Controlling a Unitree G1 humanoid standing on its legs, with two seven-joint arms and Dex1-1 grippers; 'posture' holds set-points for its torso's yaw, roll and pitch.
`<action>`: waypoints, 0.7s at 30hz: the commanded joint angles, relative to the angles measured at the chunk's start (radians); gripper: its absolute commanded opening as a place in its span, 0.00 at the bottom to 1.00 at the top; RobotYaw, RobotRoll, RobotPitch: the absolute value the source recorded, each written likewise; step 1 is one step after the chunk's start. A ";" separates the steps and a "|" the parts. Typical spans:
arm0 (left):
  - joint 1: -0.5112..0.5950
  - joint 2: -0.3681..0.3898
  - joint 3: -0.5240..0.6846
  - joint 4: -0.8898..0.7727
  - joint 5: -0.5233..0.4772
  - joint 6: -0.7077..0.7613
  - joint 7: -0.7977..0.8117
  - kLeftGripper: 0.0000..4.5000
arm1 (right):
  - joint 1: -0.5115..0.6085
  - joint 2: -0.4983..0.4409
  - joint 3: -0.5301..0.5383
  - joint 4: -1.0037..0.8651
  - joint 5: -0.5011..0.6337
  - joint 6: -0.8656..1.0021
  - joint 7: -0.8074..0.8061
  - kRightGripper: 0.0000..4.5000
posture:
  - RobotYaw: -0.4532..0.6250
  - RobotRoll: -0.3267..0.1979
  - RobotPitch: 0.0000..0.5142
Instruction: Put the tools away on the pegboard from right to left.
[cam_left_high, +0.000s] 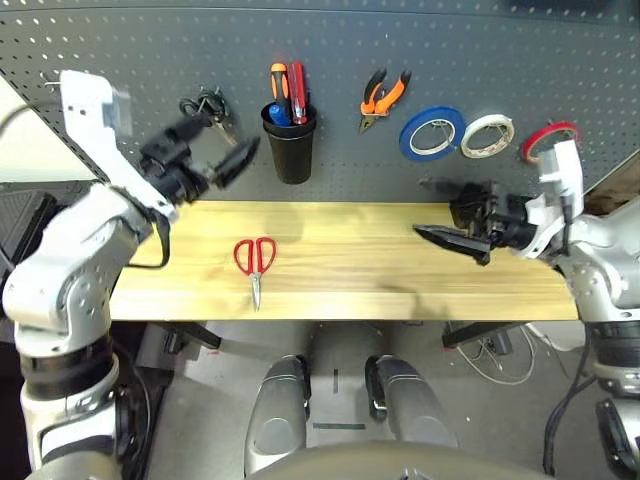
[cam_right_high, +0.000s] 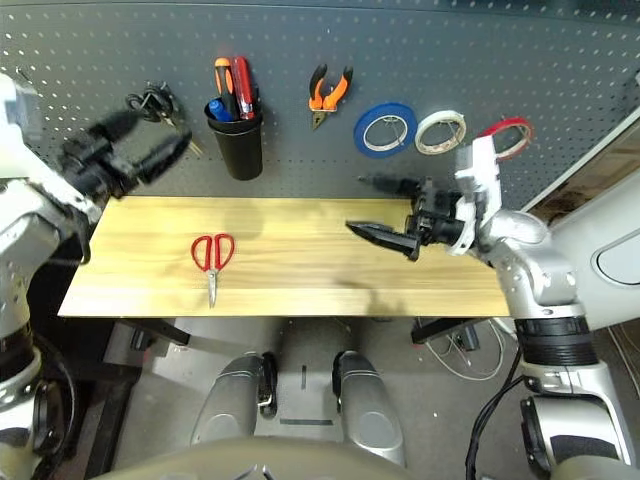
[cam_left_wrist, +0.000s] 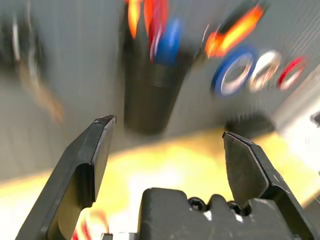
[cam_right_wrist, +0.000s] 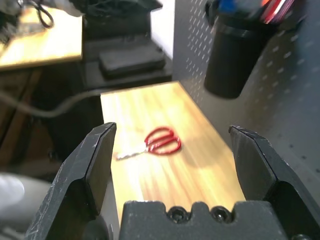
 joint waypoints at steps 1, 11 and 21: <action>0.060 -0.034 -0.066 0.033 0.074 -0.011 0.046 1.00 | 0.005 0.022 0.040 0.031 -0.093 -0.077 -0.044 1.00 | 0.48 0.62 0.32; 0.043 -0.167 -0.241 0.491 0.380 -0.291 0.102 1.00 | 0.087 0.057 0.134 -0.068 -0.174 -0.074 -0.111 1.00 | 0.39 0.62 0.44; -0.139 -0.246 -0.222 0.979 0.524 -0.549 0.157 1.00 | 0.194 0.007 0.128 -0.298 -0.138 0.023 -0.162 1.00 | 0.27 0.62 0.51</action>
